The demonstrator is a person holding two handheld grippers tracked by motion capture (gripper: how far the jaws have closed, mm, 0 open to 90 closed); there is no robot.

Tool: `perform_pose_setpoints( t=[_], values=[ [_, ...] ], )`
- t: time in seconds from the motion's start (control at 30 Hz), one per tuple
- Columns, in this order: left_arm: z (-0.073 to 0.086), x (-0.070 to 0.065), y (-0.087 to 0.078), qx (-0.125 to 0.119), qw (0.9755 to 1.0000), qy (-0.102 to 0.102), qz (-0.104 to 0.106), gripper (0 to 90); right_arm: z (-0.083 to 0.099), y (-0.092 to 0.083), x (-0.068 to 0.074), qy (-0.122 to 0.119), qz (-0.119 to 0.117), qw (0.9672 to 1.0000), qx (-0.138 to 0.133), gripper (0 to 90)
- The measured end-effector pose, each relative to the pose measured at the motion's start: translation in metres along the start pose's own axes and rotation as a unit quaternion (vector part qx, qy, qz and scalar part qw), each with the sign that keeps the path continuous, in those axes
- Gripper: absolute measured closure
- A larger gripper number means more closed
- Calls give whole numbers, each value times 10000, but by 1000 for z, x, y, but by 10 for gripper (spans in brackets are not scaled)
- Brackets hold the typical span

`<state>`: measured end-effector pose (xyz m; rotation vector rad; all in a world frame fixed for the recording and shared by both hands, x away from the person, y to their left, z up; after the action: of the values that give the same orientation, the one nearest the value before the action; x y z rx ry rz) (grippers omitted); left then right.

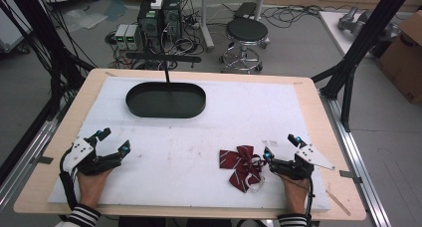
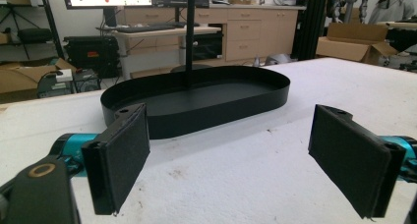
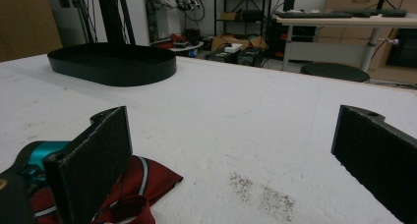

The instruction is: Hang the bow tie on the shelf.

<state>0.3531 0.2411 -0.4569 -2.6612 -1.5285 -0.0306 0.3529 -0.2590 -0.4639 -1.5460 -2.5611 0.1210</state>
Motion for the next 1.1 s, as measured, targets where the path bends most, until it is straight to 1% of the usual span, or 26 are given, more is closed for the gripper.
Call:
perform_pose_setpoints(
  t=[0.03,0.17,0.2,0.27,0.3,0.53,0.63,0.77,0.87,0.9,0.93,0.97,1.0,1.1],
  values=[
    [0,0,0,1,10000,-9,1,160,0,0,0,39,-12,10000,1,7],
    [0,0,0,-8,10000,21,1,160,0,0,-1,25,-5,10000,-20,7],
    [0,0,0,-6,10000,20,1,160,0,0,0,52,-18,10000,4,7],
    [0,0,0,4,10000,14,3,160,0,0,0,-33,2,10000,-8,7],
    [0,0,0,-1,10000,7,-1,160,0,0,1,-17,7,10000,15,7],
    [1,0,2,65,10000,-11,-1,160,0,1,3,-148,21,9999,27,7],
    [1,0,1,55,10000,11,-10,160,0,0,3,-122,-25,9999,27,7],
    [1,0,2,81,10000,31,-12,160,0,0,2,-87,23,10000,9,7],
    [1,0,2,80,10000,-24,-23,161,0,-1,2,-138,28,9999,71,7],
    [1,0,2,103,9999,-12,-15,161,1,-2,4,-80,4,9999,134,7],
    [1,0,2,108,9999,2,-14,161,2,-3,4,-81,-33,9996,257,7],
    [1,0,2,109,9999,8,-14,161,2,-4,5,-80,-38,9995,319,7],
    [1,0,2,109,9999,11,-15,161,1,-4,4,-114,-28,9993,342,7],
    [1,0,2,110,9999,17,-21,161,-4,-6,6,-82,-94,9992,376,7]
  ],
)
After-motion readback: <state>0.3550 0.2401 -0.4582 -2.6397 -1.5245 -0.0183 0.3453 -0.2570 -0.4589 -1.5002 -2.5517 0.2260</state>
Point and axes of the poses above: each handheld gripper's, and its own axes: y roughly forward along the jaws, z roughly out of its underside, x roughly to its left, the point moved 9 cm from there along y, roughly forward along the jaws, and after that the axes turned 3 degrees about y, right-handed, at the moved point
